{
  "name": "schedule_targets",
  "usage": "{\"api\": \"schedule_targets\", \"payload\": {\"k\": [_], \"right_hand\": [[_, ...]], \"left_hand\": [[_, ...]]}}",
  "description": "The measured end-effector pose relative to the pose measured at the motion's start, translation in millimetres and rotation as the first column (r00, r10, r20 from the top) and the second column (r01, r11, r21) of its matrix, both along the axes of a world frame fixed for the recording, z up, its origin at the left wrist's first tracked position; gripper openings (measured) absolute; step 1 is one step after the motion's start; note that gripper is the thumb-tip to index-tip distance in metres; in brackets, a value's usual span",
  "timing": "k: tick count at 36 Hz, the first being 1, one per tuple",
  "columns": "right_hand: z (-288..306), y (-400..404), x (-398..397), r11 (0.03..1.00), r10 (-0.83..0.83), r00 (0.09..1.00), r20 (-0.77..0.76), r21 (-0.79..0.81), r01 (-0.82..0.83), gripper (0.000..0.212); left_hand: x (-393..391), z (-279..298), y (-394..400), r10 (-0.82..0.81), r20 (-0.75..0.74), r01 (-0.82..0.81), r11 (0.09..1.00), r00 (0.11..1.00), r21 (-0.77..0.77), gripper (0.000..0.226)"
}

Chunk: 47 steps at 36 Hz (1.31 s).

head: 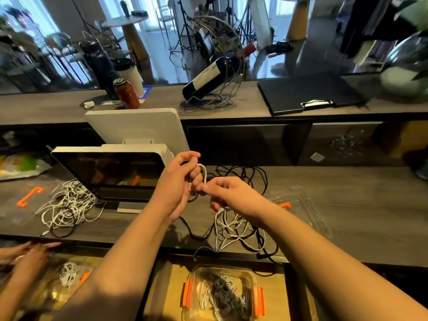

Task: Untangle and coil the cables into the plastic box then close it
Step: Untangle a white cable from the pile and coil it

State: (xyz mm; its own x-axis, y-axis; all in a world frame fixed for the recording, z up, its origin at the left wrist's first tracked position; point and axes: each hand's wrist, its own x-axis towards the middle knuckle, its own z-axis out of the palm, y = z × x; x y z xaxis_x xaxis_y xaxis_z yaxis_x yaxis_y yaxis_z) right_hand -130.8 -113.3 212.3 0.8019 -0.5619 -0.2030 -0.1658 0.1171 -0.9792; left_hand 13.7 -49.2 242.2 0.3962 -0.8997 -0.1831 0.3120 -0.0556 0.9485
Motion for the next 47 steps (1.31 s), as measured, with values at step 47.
{"api": "schedule_targets", "payload": {"k": [47], "right_hand": [[-15.6, 47.2, -30.2, 0.939, -0.108, 0.966, -0.236, -0.342, 0.021, 0.039]], "left_hand": [[-41.6, -18.0, 25.5, 0.021, -0.256, -0.044, 0.995, 0.966, -0.085, 0.059]]}}
